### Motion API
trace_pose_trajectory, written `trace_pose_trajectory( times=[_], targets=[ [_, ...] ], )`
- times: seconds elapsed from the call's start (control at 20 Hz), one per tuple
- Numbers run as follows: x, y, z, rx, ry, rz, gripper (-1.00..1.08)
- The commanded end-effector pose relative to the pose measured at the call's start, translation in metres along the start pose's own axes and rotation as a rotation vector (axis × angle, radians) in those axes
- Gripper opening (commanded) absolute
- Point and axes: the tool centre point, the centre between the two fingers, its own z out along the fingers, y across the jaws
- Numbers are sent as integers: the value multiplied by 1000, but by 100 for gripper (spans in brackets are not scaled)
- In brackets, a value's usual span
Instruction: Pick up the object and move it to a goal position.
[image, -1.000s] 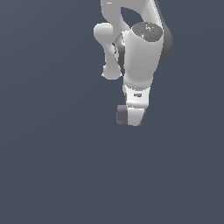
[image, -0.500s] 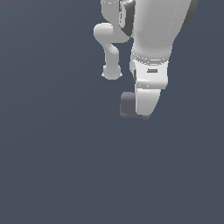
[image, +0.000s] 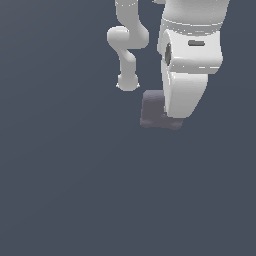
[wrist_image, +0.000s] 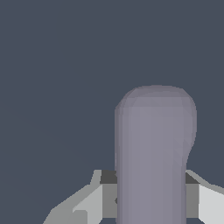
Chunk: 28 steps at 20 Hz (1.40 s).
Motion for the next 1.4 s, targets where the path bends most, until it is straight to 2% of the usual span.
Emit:
trace_pose_trajectory(
  times=[0.0,0.7,1.35],
  targets=[
    [2,4,-14,0,0,0,-100],
    [9,22,-68,0,-1,2,-100],
    [12,29,-85,0,-2,1,-100]
  ],
)
